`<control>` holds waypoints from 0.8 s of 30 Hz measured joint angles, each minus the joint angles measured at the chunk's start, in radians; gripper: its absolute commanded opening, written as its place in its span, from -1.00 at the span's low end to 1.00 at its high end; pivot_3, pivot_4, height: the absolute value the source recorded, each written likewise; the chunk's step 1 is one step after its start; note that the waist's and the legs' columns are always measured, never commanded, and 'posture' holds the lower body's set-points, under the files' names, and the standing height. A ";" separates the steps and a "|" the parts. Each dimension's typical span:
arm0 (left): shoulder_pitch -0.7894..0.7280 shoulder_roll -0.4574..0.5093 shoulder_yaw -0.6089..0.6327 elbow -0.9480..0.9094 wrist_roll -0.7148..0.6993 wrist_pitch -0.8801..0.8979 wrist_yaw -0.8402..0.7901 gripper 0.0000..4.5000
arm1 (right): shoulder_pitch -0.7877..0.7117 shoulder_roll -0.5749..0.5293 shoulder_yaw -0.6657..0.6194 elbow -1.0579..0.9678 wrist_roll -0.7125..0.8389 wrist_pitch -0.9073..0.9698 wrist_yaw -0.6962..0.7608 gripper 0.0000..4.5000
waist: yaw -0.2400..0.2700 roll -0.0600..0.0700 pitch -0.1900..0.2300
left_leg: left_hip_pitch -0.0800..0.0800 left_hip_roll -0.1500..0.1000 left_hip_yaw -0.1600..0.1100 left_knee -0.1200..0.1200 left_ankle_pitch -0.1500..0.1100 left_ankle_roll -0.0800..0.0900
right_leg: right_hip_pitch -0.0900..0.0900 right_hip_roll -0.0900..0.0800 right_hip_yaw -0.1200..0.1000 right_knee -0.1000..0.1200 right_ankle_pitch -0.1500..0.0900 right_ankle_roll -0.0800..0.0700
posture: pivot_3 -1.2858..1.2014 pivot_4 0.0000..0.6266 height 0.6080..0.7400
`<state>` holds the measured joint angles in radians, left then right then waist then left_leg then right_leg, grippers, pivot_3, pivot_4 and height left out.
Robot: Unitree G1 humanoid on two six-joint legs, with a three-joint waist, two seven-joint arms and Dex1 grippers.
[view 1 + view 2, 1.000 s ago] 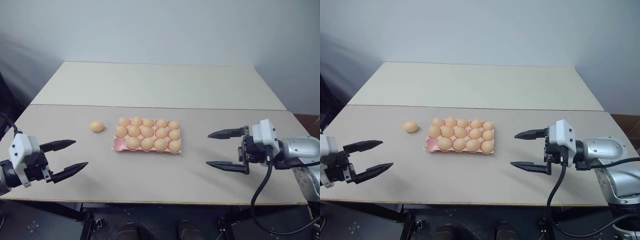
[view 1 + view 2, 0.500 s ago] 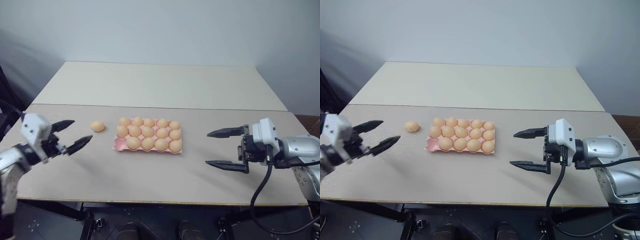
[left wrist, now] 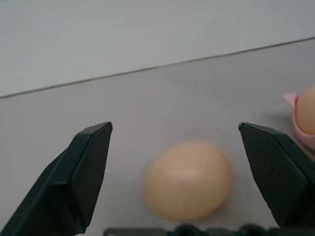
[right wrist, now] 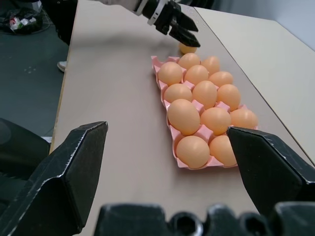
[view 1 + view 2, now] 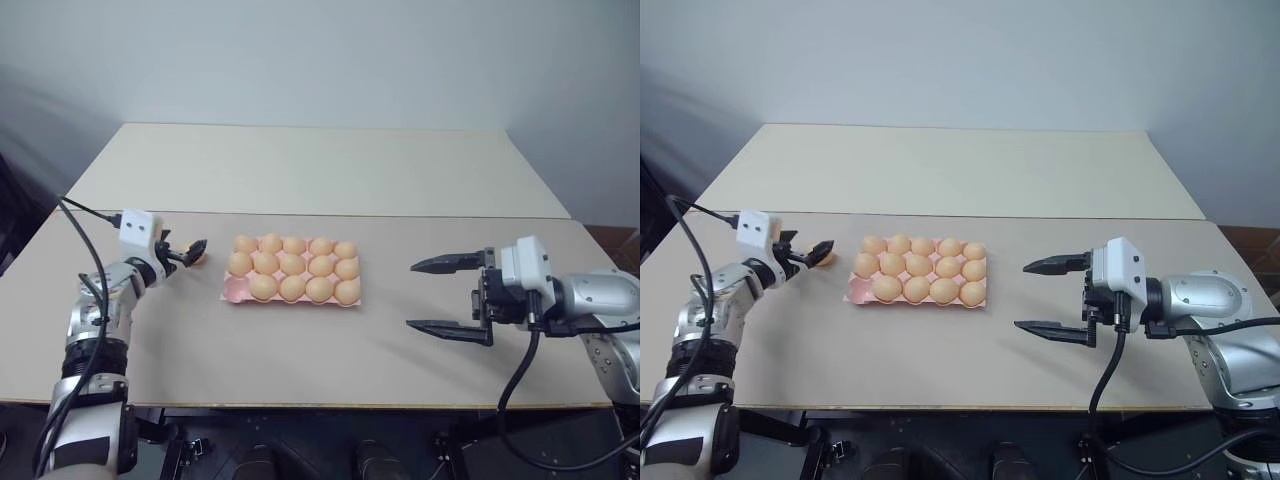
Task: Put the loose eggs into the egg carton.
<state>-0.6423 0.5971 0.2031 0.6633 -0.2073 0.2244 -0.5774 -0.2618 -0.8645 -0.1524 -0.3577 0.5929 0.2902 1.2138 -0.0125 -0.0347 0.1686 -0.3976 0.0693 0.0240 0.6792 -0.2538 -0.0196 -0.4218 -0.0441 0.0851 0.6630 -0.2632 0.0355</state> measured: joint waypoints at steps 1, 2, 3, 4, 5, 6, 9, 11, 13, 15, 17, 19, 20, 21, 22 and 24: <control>-0.011 -0.004 -0.006 0.030 0.006 0.000 -0.002 0.99 | 0.002 0.000 -0.002 -0.003 0.000 0.000 -0.001 1.00 | 0.001 0.000 0.000 | 0.000 0.000 0.000 0.000 0.000 0.000 | 0.000 0.000 0.000 0.000 0.000 0.000 | 0.03 -0.52 1.00; -0.022 -0.008 -0.010 0.059 0.009 0.001 -0.004 0.99 | 0.002 0.000 -0.005 -0.006 0.000 0.000 -0.003 1.00 | 0.001 0.000 0.000 | 0.000 0.000 0.000 0.000 0.000 0.000 | 0.000 0.000 0.000 0.000 0.000 0.000 | 0.03 -0.52 1.00; -0.035 -0.013 -0.016 0.090 0.016 0.002 -0.005 0.99 | 0.003 0.000 -0.010 -0.007 0.001 0.000 -0.006 1.00 | 0.001 0.000 0.000 | 0.000 0.000 0.000 0.000 0.000 0.000 | 0.000 0.000 0.000 0.000 0.000 0.000 | 0.03 -0.52 1.00; -0.039 -0.015 -0.019 0.099 0.019 -0.002 -0.005 0.99 | 0.003 0.000 -0.012 -0.007 0.001 0.000 -0.007 1.00 | 0.001 0.000 0.000 | 0.000 0.000 0.000 0.000 0.000 0.000 | 0.000 0.000 0.000 0.000 0.000 0.000 | 0.03 -0.52 1.00; -0.058 -0.016 -0.028 0.119 0.028 -0.003 -0.005 0.81 | 0.003 0.000 -0.014 -0.007 0.001 0.000 -0.011 1.00 | 0.001 0.000 0.000 | 0.000 0.000 0.000 0.000 0.000 0.000 | 0.000 0.000 0.000 0.000 0.000 0.000 | 0.03 -0.52 1.00; -0.068 -0.019 -0.029 0.131 0.031 -0.003 -0.005 0.72 | 0.003 0.000 -0.014 -0.007 0.000 0.000 -0.013 1.00 | 0.001 0.000 0.000 | 0.000 0.000 0.000 0.000 0.000 0.000 | 0.000 0.000 0.000 0.000 0.000 0.000 | 0.03 -0.52 1.00; -0.073 -0.023 -0.027 0.138 0.035 -0.007 -0.006 0.31 | 0.003 0.000 -0.014 -0.007 0.000 0.000 -0.016 1.00 | 0.001 0.000 0.000 | 0.000 0.000 0.000 0.000 0.000 0.000 | 0.000 0.000 0.000 0.000 0.000 0.000 | 0.03 -0.52 1.00; -0.073 -0.023 -0.026 0.138 0.035 -0.007 -0.010 0.09 | 0.003 0.000 -0.015 -0.007 0.000 0.000 -0.016 1.00 | 0.001 0.000 0.000 | 0.000 0.000 0.000 0.000 0.000 0.000 | 0.000 0.000 0.000 0.000 0.000 0.000 | 0.03 -0.52 1.00; -0.072 -0.023 -0.026 0.138 0.035 -0.007 -0.017 0.03 | 0.005 0.000 -0.015 -0.007 0.000 0.000 -0.016 1.00 | 0.001 0.000 0.000 | 0.000 0.000 0.000 0.000 0.000 0.000 | 0.001 0.000 0.000 0.000 0.000 0.000 | 0.03 -0.52 1.00; -0.067 -0.020 -0.024 0.132 0.034 -0.008 -0.025 0.03 | 0.006 0.000 -0.015 -0.007 0.000 0.000 -0.016 1.00 | 0.001 0.000 0.000 | 0.000 0.000 0.000 0.000 0.000 0.000 | 0.000 0.000 0.000 0.000 0.000 0.000 | 0.03 -0.52 1.00; -0.048 -0.014 -0.022 0.108 0.034 -0.013 -0.031 0.03 | 0.009 0.000 -0.015 -0.008 0.000 0.000 -0.016 1.00 | 0.001 0.000 0.000 | 0.000 0.000 0.000 0.000 0.000 0.000 | 0.000 0.000 0.000 0.000 0.000 0.000 | 0.03 -0.52 1.00; -0.004 -0.012 -0.012 0.039 0.011 -0.036 -0.072 0.03 | 0.010 0.000 -0.016 -0.008 0.000 -0.002 -0.016 1.00 | -0.001 0.000 0.000 | -0.001 0.000 0.000 0.000 0.000 0.000 | 0.000 0.000 0.000 0.000 0.000 0.000 | 0.03 -0.52 1.00; 0.017 -0.012 -0.006 -0.003 -0.004 -0.041 -0.102 0.03 | 0.010 0.000 -0.016 -0.008 0.000 -0.002 -0.016 1.00 | -0.001 0.000 0.000 | -0.001 0.000 0.000 0.000 0.000 0.000 | -0.001 0.000 0.000 0.000 0.000 0.000 | 0.03 -0.52 1.00; 0.040 -0.010 -0.001 -0.058 -0.033 -0.042 -0.142 0.03 | 0.010 0.000 -0.016 -0.008 0.000 -0.002 -0.016 1.00 | 0.000 0.000 0.000 | -0.001 0.000 0.000 0.000 0.000 0.000 | -0.001 0.000 0.000 0.001 0.000 0.000 | 0.03 -0.52 1.00; 0.068 -0.001 0.000 -0.120 -0.060 -0.040 -0.191 0.03 | 0.009 0.001 -0.015 -0.008 -0.001 -0.003 -0.016 1.00 | 0.000 0.000 0.000 | -0.001 0.000 0.000 0.000 0.000 -0.001 | -0.001 0.000 0.000 0.000 0.000 0.000 | 0.03 -0.52 1.00; 0.123 0.022 -0.002 -0.248 -0.114 -0.038 -0.301 0.03 | 0.009 0.002 -0.015 -0.007 -0.001 -0.005 -0.016 1.00 | 0.000 0.000 0.000 | 0.000 0.000 0.000 0.000 0.000 -0.001 | 0.000 0.000 0.000 0.000 0.000 0.000 | 0.03 -0.52 1.00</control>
<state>-0.5197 0.6188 0.2016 0.4153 -0.3215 0.1865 -0.8782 -0.2533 -0.8630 -0.1674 -0.3648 0.5920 0.2856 1.1977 -0.0128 -0.0346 0.1686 -0.3980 0.0694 0.0235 0.6792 -0.2534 -0.0202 -0.4219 -0.0442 0.0848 0.6634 -0.2632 0.0357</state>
